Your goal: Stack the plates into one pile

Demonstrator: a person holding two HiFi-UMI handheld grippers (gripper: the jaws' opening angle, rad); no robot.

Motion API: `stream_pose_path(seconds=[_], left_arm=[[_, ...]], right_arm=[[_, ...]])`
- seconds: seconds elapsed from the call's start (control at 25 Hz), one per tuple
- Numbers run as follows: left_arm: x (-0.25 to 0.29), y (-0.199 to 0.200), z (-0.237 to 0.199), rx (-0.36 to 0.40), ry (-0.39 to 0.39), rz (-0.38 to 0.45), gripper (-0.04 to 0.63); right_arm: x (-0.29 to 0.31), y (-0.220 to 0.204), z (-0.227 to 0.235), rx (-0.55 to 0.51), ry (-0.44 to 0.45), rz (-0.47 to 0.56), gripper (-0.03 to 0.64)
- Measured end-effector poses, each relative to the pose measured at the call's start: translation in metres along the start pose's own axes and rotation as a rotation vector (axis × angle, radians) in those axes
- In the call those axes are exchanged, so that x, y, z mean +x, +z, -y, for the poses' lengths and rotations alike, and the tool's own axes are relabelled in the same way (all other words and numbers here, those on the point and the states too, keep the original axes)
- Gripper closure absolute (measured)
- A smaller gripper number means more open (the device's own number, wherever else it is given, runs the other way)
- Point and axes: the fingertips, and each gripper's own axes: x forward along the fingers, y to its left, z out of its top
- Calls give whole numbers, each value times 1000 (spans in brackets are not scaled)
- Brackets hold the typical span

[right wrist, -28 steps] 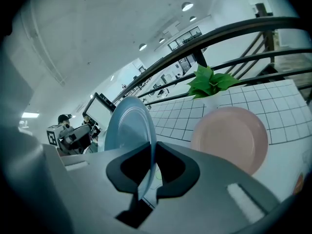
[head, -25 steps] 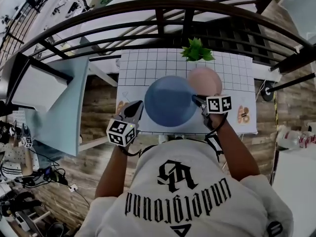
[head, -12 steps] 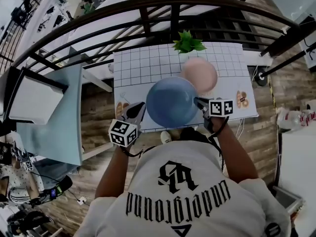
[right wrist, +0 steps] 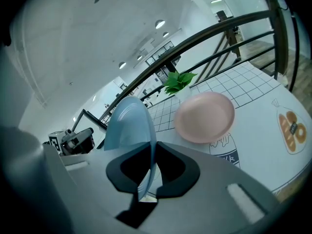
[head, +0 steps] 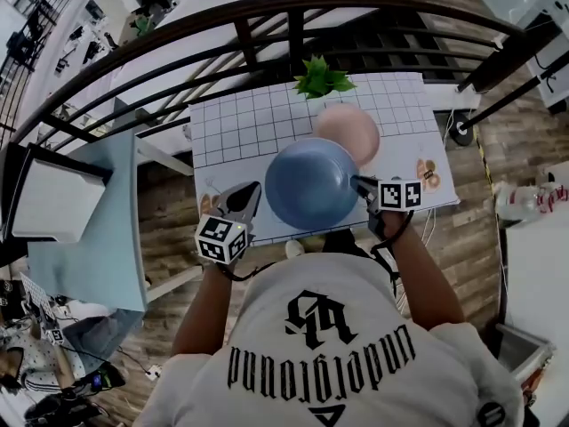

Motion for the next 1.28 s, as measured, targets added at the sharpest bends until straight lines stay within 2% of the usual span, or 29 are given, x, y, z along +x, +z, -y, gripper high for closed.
stream_pose_path(seconds=[0.44,1.04,1.28], left_arm=[[44,6,8,-23,12,-20,546],[129,4,31,-47,11,-58,546],[159,5,33,-80,14,-112,546]], right_arm=[[-5,30,38,10,-2,-20,591],[-9,64,119,53,-3,-52,589],[-9,87,149,78,-19,-97,589]])
